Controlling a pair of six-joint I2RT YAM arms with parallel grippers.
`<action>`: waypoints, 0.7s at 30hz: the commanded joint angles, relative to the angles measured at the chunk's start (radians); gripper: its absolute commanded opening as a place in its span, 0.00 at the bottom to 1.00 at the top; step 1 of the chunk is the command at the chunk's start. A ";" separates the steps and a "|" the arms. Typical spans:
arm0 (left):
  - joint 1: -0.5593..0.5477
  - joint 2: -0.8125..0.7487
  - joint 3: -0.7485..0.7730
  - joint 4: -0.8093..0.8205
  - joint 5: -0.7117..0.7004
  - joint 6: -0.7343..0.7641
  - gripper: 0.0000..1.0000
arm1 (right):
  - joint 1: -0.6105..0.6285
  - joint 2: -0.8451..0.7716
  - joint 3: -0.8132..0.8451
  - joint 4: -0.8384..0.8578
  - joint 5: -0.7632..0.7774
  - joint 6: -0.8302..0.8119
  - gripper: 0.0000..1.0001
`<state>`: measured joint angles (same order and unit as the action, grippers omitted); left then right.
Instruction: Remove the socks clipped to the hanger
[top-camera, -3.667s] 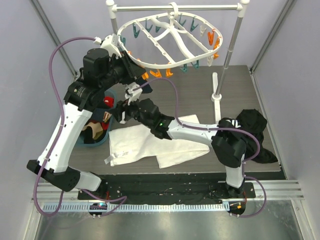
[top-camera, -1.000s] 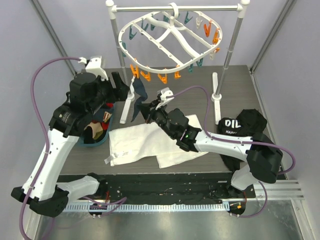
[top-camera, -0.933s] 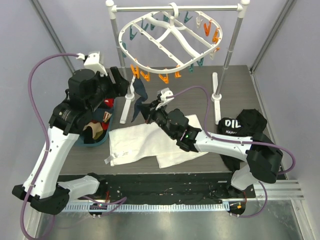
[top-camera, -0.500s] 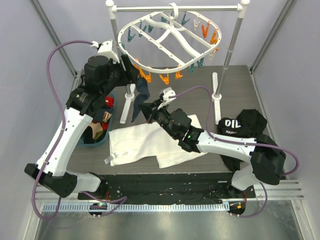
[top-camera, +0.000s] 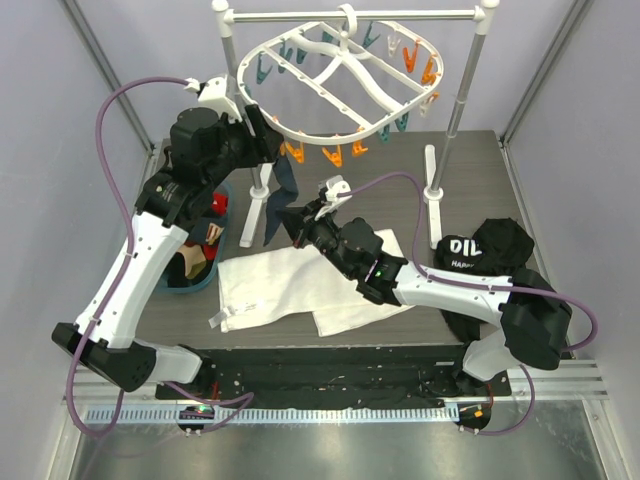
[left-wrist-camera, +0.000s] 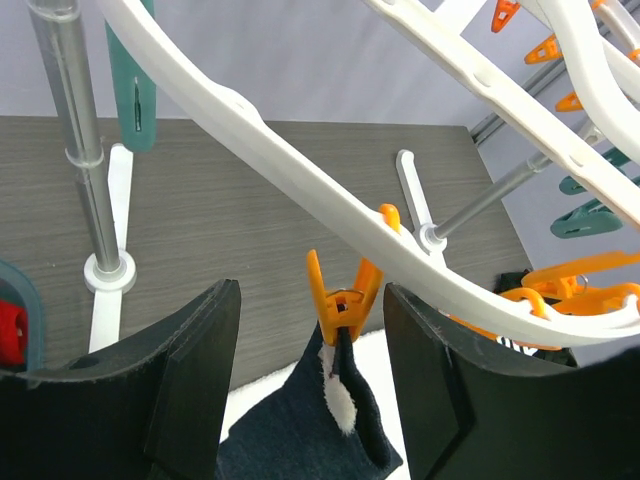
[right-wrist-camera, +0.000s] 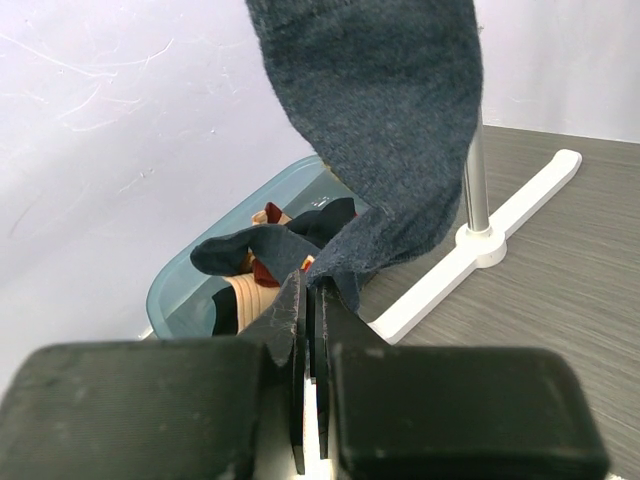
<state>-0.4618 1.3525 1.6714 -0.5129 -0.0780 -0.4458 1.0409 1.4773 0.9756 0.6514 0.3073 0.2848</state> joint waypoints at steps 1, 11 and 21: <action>0.003 -0.021 0.033 0.053 -0.005 -0.004 0.61 | 0.004 -0.011 0.005 0.059 -0.008 0.014 0.01; 0.005 0.010 0.053 0.076 0.004 -0.008 0.49 | 0.005 -0.012 0.006 0.057 -0.011 0.019 0.01; 0.003 0.028 0.071 0.076 0.014 -0.011 0.00 | 0.004 -0.011 -0.003 0.053 -0.014 0.027 0.01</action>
<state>-0.4618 1.3773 1.7016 -0.4969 -0.0715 -0.4511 1.0409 1.4773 0.9756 0.6514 0.2970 0.2958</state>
